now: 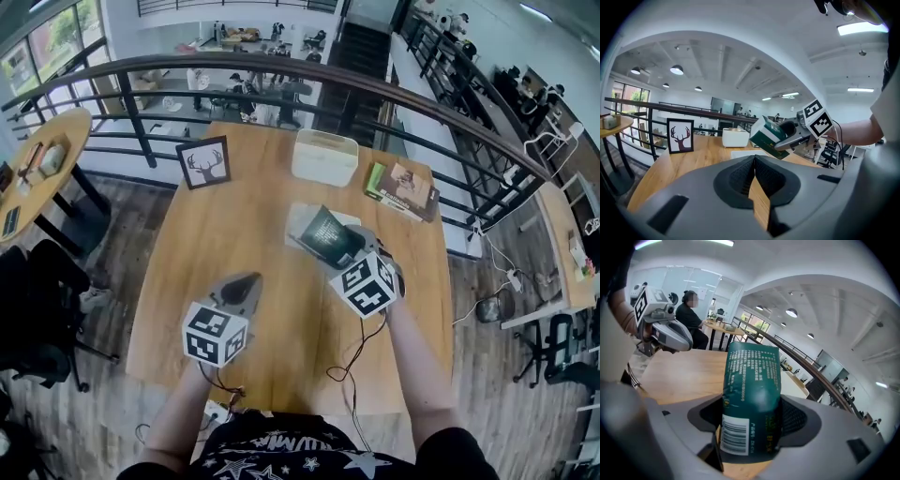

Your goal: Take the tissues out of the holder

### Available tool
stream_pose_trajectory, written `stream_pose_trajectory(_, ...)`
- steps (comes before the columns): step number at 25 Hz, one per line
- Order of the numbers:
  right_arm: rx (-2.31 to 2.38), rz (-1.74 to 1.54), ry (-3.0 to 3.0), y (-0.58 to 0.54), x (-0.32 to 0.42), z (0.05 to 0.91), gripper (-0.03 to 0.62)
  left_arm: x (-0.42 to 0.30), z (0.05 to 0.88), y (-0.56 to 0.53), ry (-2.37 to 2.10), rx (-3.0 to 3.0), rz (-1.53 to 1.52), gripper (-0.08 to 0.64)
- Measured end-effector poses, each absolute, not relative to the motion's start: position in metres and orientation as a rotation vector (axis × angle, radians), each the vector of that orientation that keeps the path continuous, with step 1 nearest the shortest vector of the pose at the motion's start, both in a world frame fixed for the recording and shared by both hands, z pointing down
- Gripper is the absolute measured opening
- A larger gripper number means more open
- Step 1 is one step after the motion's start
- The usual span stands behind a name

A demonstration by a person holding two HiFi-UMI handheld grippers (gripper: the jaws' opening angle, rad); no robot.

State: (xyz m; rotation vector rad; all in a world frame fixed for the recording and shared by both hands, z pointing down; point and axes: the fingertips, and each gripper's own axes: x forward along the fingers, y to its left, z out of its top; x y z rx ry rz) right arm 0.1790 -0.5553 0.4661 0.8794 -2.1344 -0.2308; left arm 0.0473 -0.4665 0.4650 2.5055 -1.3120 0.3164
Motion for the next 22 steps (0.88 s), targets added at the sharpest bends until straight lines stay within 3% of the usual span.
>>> stream_pose_trajectory(22, 1.326, 0.586, -2.495, -0.319, 0.162, 0.476, 0.362, 0.040, 0.446, -0.299, -1.061, 2.674, 0.280, 0.012)
